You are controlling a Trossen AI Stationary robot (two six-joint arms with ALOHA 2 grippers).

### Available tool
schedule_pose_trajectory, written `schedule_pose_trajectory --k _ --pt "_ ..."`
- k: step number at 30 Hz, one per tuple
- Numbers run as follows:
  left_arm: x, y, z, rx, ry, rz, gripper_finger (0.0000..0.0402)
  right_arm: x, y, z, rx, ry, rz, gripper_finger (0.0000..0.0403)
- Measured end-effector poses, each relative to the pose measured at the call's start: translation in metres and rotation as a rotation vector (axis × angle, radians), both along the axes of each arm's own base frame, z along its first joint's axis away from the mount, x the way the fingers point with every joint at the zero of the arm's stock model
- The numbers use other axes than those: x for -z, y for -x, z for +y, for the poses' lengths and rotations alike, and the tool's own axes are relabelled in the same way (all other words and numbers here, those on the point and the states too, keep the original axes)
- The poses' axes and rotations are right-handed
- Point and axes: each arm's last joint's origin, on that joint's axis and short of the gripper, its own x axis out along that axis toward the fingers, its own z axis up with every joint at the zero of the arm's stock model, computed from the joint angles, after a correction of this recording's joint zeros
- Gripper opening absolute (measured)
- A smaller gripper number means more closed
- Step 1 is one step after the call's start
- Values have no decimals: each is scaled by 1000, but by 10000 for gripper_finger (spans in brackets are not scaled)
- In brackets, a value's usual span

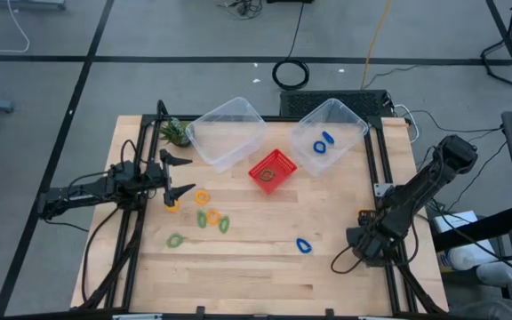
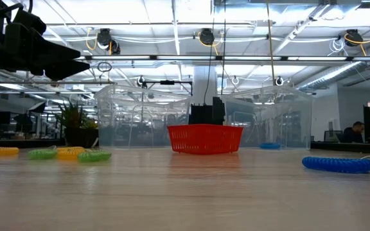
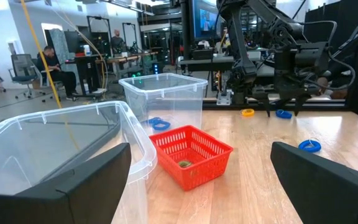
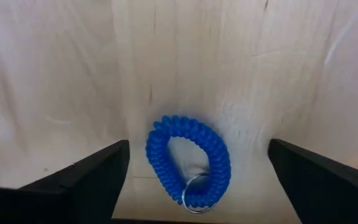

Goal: Sort spring keychains
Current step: Put the blue spring keychain into the right transparent bin

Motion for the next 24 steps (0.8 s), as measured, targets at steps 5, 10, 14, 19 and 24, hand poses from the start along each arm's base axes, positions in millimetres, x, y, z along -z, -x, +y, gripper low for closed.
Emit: schedule_pose_trajectory --k 5,10,14,19,24 --pt "0 0 0 0 0 0 395 7 1 1 -11 69 2 310" --pt "0 0 0 0 0 0 395 8 0 2 -10 71 -15 237" --pt "0 0 0 0 0 0 395 8 0 3 9 70 -21 163" --pt "0 0 0 0 0 0 395 5 -1 2 56 53 -39 52" --pt "0 0 0 0 0 -1 395 -2 -5 0 136 15 -61 14"
